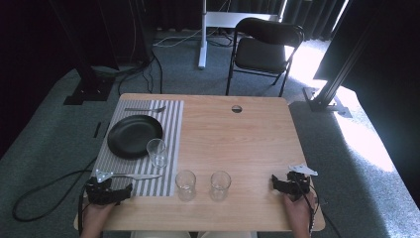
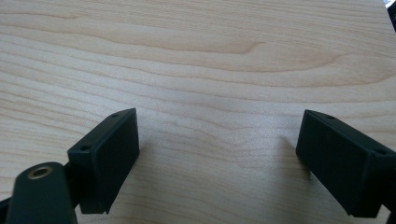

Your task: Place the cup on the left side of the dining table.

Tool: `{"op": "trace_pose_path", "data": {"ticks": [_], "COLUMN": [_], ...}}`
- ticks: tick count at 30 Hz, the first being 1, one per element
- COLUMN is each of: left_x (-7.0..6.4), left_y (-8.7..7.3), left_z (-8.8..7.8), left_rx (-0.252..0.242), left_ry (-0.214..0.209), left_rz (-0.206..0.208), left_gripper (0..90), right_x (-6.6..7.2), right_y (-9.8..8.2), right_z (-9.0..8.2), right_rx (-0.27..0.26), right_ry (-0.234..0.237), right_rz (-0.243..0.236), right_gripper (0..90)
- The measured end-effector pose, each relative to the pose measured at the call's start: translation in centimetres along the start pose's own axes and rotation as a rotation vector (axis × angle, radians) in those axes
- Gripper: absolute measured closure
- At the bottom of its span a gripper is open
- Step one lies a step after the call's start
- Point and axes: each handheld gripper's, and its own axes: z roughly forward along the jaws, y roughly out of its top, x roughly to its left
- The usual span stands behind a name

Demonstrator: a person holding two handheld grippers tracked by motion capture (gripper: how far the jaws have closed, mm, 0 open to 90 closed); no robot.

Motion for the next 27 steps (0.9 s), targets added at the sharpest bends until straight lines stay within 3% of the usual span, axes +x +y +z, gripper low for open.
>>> {"op": "trace_pose_path", "data": {"ticks": [3, 6, 27], "left_x": [-0.20, 0.01, -0.12], "left_y": [-0.23, -0.36, -0.48], "left_z": [0.07, 0.04, -0.04], "left_rx": [-0.010, -0.024, -0.018], "left_ry": [0.016, 0.019, 0.028], "left_rz": [0.020, 0.000, 0.007], "left_gripper": [0.8, 0.7, 0.7], "right_x": [0.00, 0.00, -0.05], "right_y": [0.00, 0.00, 0.00], "right_z": [0.00, 0.00, 0.01], "right_rx": [0.000, 0.000, 0.002], "right_ry": [0.000, 0.000, -0.013], "right_rz": [0.000, 0.000, 0.010], "right_gripper": [12.7, 12.7, 11.5]}}
